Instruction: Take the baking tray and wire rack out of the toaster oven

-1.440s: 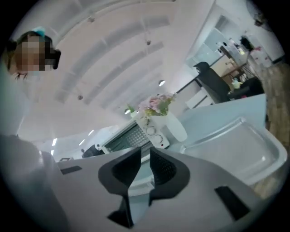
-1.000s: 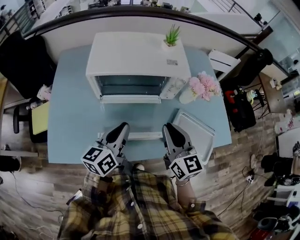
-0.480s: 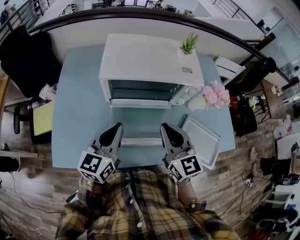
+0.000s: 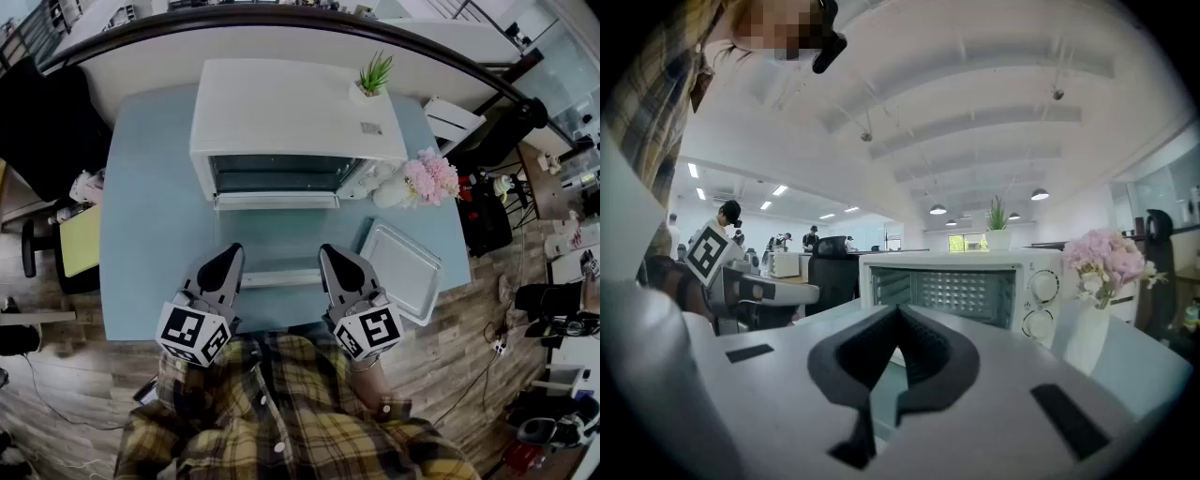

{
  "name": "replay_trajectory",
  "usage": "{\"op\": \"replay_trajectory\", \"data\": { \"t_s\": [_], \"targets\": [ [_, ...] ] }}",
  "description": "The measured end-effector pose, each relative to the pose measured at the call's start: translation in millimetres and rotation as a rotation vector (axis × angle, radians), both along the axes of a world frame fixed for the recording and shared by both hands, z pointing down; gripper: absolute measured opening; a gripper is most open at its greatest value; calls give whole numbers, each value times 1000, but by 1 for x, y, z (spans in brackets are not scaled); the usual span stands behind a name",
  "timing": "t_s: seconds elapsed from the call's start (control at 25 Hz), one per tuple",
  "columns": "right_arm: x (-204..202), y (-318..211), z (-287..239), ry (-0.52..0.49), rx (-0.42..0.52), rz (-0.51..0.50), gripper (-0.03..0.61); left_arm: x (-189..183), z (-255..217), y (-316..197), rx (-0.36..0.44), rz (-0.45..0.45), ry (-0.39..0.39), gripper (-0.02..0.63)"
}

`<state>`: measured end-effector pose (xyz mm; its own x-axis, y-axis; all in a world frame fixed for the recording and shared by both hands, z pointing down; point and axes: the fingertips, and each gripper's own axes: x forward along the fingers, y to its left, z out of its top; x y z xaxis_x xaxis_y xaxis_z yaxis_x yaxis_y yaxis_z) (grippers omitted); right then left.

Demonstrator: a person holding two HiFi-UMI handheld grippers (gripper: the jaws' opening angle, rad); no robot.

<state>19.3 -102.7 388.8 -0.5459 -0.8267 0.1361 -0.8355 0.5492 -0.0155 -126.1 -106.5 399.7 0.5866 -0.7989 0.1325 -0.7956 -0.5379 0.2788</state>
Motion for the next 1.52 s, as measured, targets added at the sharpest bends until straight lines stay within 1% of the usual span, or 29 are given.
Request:
{"op": "replay_trajectory", "data": {
  "t_s": [0.4, 0.88, 1.4, 1.52],
  "targets": [
    [11, -1, -1, -15, -7, 47, 3, 6, 3, 2, -6, 16, 8, -9],
    [13, -1, 2, -35, -27, 60, 3, -8, 7, 5, -22, -23, 18, -9],
    [19, 5, 6, -66, -44, 85, 3, -6, 6, 11, -16, -16, 6, -9],
    [21, 8, 8, -61, -51, 96, 3, -6, 6, 12, -16, -16, 7, -9]
  ]
}}
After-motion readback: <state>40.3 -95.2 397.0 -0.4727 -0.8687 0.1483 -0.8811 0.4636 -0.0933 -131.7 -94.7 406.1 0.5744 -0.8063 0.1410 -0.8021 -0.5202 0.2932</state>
